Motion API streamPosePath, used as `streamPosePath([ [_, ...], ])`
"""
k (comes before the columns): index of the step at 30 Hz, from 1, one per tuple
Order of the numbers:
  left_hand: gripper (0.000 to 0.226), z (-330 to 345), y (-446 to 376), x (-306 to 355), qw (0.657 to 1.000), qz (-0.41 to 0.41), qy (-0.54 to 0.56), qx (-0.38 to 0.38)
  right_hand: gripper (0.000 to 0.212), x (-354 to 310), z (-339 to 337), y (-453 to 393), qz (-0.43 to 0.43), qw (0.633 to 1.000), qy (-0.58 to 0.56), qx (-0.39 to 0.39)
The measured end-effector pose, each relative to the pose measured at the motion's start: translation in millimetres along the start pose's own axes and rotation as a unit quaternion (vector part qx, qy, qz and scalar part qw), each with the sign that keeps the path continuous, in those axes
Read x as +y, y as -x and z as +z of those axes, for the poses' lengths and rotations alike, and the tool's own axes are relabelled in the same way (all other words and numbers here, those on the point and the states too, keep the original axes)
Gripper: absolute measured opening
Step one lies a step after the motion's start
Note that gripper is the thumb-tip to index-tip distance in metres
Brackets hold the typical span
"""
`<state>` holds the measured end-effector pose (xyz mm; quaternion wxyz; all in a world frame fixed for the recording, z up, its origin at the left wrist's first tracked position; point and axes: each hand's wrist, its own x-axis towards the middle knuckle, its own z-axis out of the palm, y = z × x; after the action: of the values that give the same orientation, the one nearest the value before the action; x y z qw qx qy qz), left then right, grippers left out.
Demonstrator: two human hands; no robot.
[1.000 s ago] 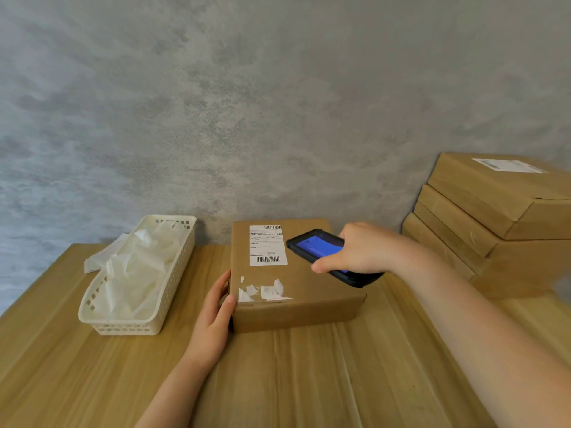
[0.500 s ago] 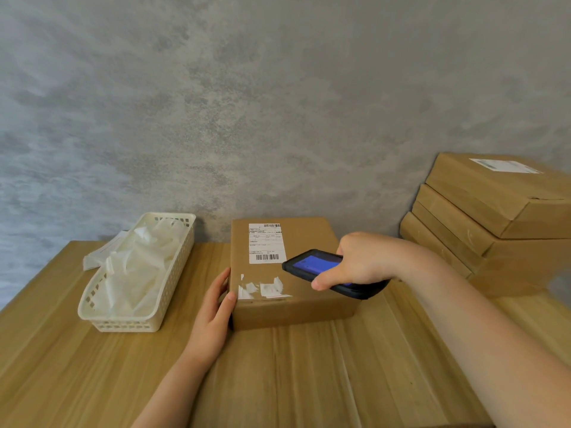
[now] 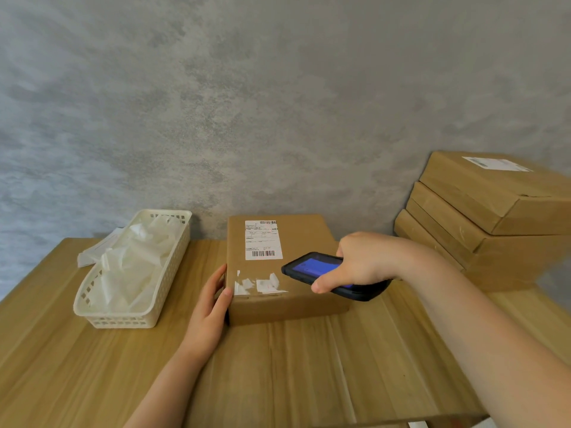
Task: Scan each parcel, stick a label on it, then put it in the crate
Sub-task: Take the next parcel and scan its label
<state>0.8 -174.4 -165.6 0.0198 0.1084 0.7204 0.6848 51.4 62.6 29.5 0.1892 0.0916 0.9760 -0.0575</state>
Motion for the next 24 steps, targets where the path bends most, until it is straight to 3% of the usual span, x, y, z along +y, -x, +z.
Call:
streamPosePath([
  [13,0.046,-2.4,-1.1,-0.9,1.000,-0.002,-0.014,-0.004,0.075,22.1,5.7,-8.6,0.004,0.998,-0.052,0.043],
  [20,0.047,-1.5,-1.4,-1.9,1.000,-0.008,-0.006,-0.002,0.066,87.3,61.9,-34.9,0.116,0.960,-0.181,0.182],
  [24,0.046,-1.1,-1.5,-2.3,1.000,-0.007,0.004,-0.001,0.061,110.4,110.2,-48.7,0.203,0.934,-0.182,0.229],
])
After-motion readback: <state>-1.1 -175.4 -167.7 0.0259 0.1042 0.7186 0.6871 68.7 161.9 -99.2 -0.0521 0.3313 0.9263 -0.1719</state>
